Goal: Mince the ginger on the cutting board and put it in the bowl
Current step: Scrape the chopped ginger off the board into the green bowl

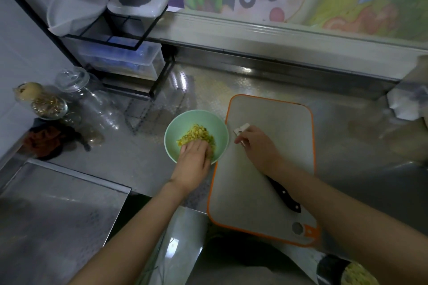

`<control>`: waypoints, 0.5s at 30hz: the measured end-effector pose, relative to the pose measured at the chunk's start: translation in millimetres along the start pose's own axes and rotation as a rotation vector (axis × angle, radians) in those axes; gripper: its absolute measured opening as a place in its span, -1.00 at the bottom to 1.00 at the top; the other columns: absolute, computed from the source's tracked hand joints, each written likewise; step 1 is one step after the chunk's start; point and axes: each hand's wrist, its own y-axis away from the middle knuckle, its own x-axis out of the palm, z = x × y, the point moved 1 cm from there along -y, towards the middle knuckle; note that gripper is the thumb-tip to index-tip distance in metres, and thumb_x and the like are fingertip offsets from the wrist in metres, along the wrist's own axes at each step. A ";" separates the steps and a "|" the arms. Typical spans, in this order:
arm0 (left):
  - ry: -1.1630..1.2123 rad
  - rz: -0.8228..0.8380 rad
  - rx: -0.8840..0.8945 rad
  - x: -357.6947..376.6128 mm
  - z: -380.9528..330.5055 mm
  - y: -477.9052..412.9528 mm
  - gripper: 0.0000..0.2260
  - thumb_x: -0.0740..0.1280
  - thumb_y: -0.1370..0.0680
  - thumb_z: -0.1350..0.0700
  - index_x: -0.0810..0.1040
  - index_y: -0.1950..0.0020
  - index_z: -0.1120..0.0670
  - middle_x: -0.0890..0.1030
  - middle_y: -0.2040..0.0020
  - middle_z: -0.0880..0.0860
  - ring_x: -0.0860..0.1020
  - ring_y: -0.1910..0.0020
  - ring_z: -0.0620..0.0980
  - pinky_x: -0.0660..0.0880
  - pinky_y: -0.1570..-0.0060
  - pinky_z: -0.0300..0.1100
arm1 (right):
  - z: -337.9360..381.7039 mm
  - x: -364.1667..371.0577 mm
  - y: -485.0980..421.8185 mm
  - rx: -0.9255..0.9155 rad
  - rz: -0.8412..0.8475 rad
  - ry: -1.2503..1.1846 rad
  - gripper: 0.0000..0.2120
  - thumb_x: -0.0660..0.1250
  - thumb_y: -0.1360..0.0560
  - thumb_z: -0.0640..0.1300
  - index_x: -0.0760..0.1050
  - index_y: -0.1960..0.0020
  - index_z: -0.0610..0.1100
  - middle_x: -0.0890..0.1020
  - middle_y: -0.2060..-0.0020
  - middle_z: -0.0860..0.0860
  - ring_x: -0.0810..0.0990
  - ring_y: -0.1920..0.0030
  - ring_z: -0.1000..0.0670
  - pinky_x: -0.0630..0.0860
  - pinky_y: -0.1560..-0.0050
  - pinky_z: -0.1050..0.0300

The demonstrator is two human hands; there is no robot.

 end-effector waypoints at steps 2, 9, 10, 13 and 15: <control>0.009 0.012 -0.010 1.4 -5.3 0.2 -0.89 0.21 -0.38 0.21 0.47 0.12 0.13 0.50 0.17 0.10 0.47 0.11 0.16 0.13 0.11 -0.17 | -14.4 -3.3 19.8 0.106 0.041 0.075 -0.73 0.18 -0.49 -0.38 0.57 -0.10 -0.23 0.51 -0.13 -0.18 0.48 -0.14 -0.18 0.37 -0.11 0.10; -0.032 0.012 0.001 8.3 -19.2 1.6 -0.66 -0.01 -0.50 0.02 0.51 0.01 0.11 0.54 0.09 0.08 0.48 0.04 0.11 0.18 -0.01 -0.09 | -59.6 7.9 82.8 0.430 0.202 0.235 -0.69 0.23 -0.57 -0.06 0.31 -0.23 -0.18 0.37 -0.20 -0.12 0.42 -0.15 -0.12 0.42 -0.06 0.08; -0.042 0.018 -0.005 9.5 -19.7 1.8 -0.65 -0.02 -0.51 0.02 0.52 0.01 0.11 0.54 0.09 0.08 0.48 0.03 0.10 0.18 -0.01 -0.09 | -60.8 9.0 88.5 0.454 0.216 0.219 -0.73 0.22 -0.57 -0.08 0.31 -0.20 -0.18 0.38 -0.19 -0.12 0.43 -0.12 -0.12 0.40 0.02 0.12; -0.081 0.009 -0.002 12.8 -19.7 2.2 -0.65 -0.01 -0.52 0.01 0.53 0.03 0.10 0.54 0.11 0.06 0.49 0.04 0.09 0.18 -0.01 -0.10 | -62.2 15.5 96.9 0.449 0.185 0.183 -0.87 0.20 -0.58 -0.12 0.31 -0.08 -0.14 0.40 -0.14 -0.12 0.44 -0.06 -0.11 0.30 0.11 0.17; -0.097 0.001 -0.008 14.6 -20.1 2.4 -0.66 0.00 -0.52 0.02 0.53 0.05 0.10 0.54 0.12 0.06 0.49 0.06 0.10 0.18 0.01 -0.09 | -58.9 18.1 98.2 0.443 0.184 0.156 -0.89 0.20 -0.58 -0.12 0.27 0.00 -0.11 0.42 -0.12 -0.12 0.45 -0.03 -0.10 0.33 0.12 0.16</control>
